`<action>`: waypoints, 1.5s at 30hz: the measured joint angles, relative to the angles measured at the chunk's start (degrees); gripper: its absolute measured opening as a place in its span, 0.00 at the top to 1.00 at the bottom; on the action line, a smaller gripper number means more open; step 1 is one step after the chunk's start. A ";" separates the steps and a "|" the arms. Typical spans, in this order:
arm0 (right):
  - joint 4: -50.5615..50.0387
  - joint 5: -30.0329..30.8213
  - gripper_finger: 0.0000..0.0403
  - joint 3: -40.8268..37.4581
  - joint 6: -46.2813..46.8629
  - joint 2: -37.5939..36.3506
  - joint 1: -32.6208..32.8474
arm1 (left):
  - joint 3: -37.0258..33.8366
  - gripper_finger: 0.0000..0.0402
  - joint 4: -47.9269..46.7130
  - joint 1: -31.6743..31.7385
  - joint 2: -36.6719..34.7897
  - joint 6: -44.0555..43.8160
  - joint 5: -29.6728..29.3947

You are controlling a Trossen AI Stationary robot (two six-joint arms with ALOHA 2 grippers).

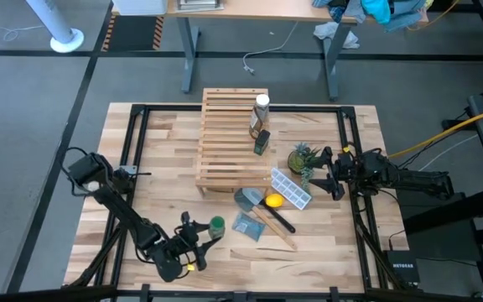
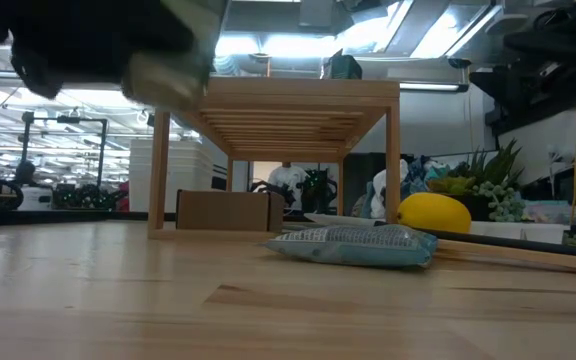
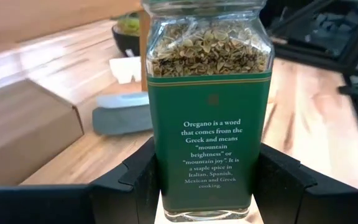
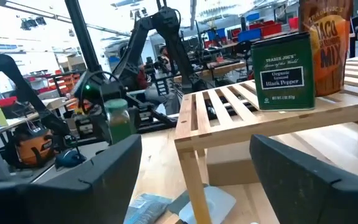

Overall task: Shelf spices
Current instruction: Remove the green seasoning bottle from the shelf

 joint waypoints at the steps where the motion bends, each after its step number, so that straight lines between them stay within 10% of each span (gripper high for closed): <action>1: 0.01 0.00 0.24 0.00 0.00 0.01 0.00 | -0.09 0.53 0.02 0.29 0.67 -0.86 0.18; 45: -4.06 -1.97 0.24 0.02 -0.07 0.12 0.02 | -1.03 0.48 11.96 11.74 14.93 5.58 12.34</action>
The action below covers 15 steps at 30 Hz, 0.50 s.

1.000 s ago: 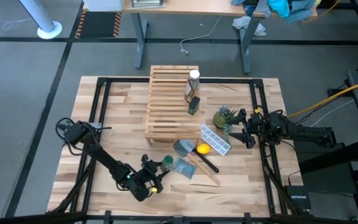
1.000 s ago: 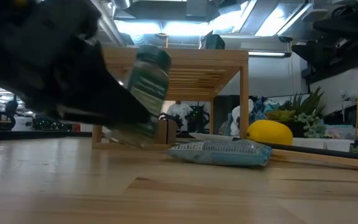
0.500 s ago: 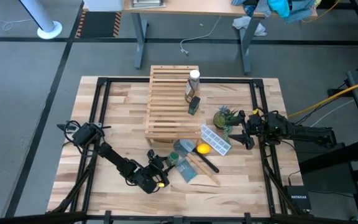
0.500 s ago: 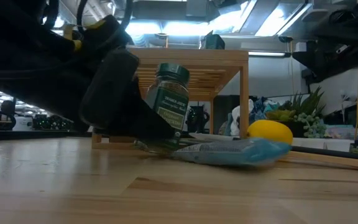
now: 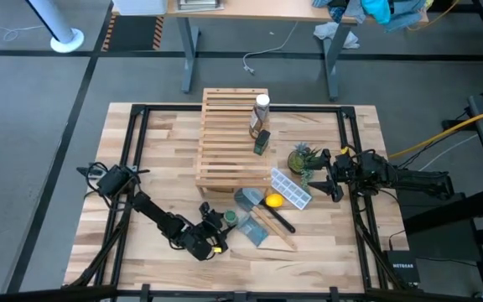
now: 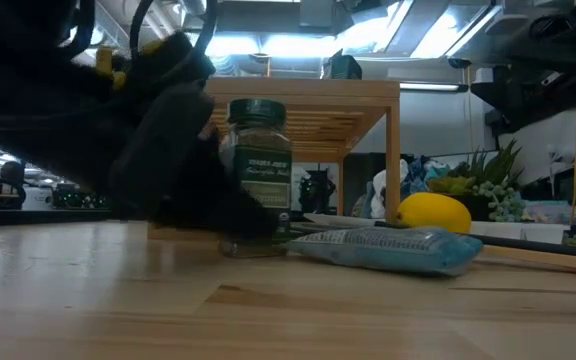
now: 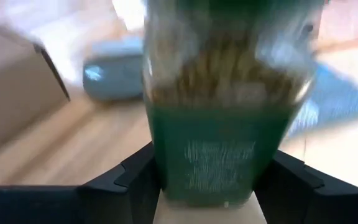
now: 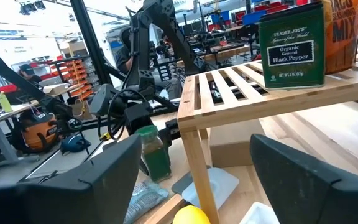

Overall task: Shelf spices
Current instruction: Remove the green seasoning bottle from the shelf

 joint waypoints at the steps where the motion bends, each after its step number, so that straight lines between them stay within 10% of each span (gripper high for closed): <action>1: 0.00 0.00 0.24 0.00 0.00 0.00 0.00 | -0.05 0.47 -1.10 -0.17 0.13 -0.62 0.38; 15: 0.00 -0.02 0.24 0.00 0.00 0.00 0.00 | -0.13 0.46 -5.07 -0.26 -1.42 -1.49 -0.06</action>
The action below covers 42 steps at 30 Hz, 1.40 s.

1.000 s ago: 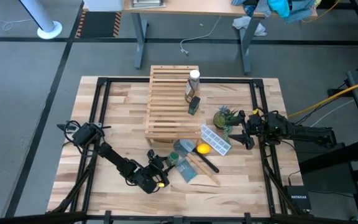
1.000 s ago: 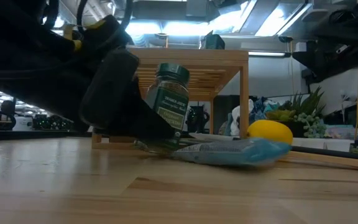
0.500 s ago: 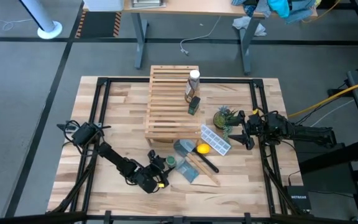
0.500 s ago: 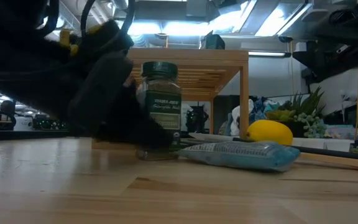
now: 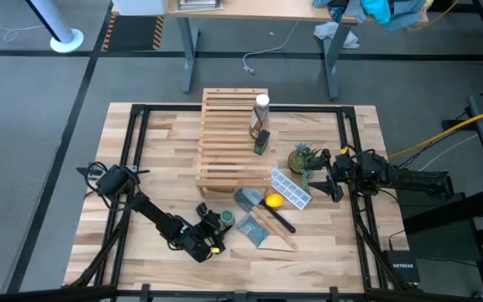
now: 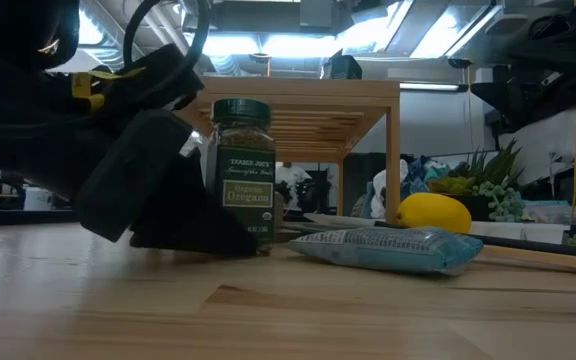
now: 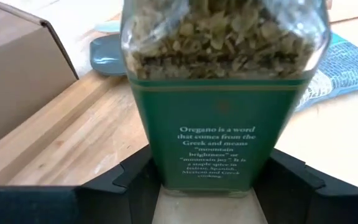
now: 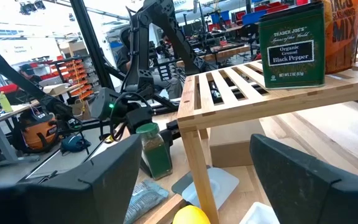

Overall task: Shelf spices
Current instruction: Remove the green seasoning bottle from the shelf

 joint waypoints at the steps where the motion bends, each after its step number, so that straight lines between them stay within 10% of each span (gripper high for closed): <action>1: 0.00 0.00 0.24 0.00 0.00 0.00 0.00 | 0.00 0.46 -0.83 -0.01 -0.36 -0.08 -0.03; 42: 0.13 -0.66 0.24 0.00 2.60 0.00 0.00 | 0.13 0.46 -14.41 -3.18 -10.39 -3.47 -0.26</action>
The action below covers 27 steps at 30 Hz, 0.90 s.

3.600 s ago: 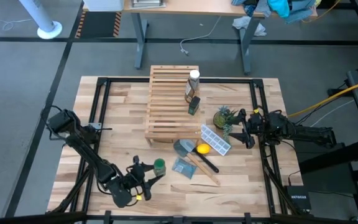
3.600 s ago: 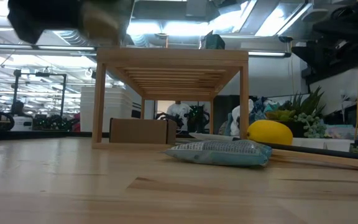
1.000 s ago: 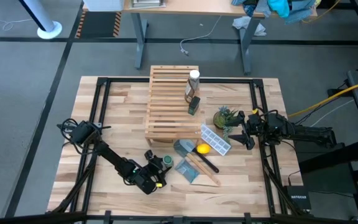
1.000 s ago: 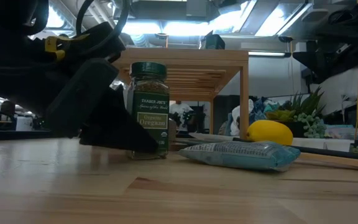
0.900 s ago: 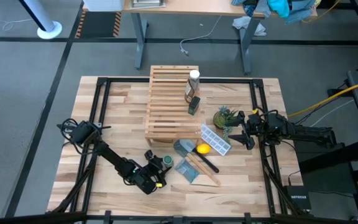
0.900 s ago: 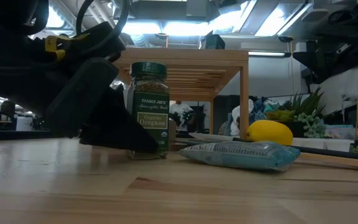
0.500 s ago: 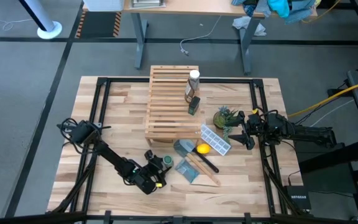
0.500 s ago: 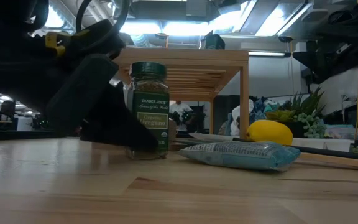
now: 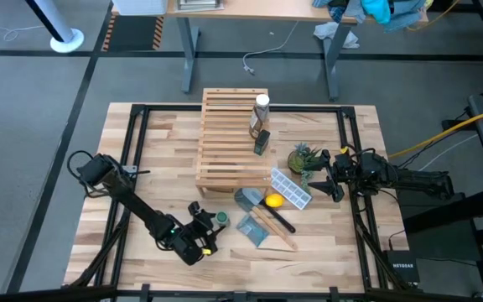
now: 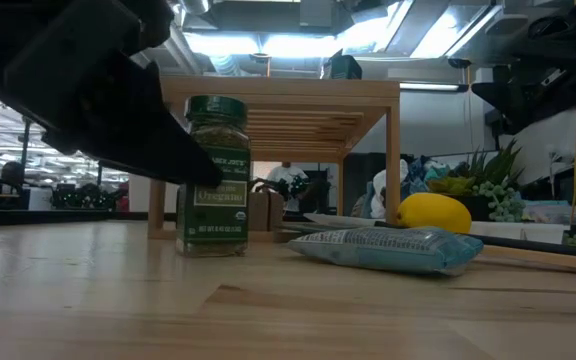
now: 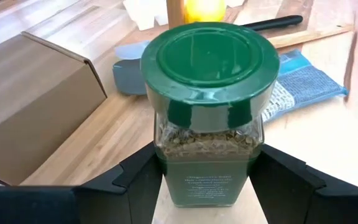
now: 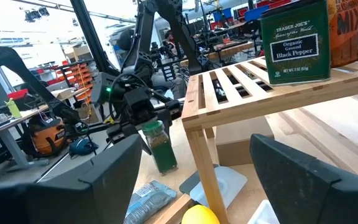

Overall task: Shelf spices
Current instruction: Remove the green seasoning bottle from the shelf, then remove the dark green seasoning can from the shelf

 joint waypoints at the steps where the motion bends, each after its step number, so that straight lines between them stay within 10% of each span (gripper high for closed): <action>1: 0.00 0.00 0.24 0.00 0.00 0.00 0.00 | 0.00 0.46 0.03 0.00 0.00 0.01 0.00; 19: -0.13 1.92 0.24 -0.02 0.42 0.00 0.00 | 0.00 0.46 0.01 -2.03 -4.34 3.28 -3.99; 27: 0.02 15.23 0.24 0.00 -0.40 0.00 -0.02 | 0.00 0.46 0.10 -5.80 -10.61 8.74 -10.50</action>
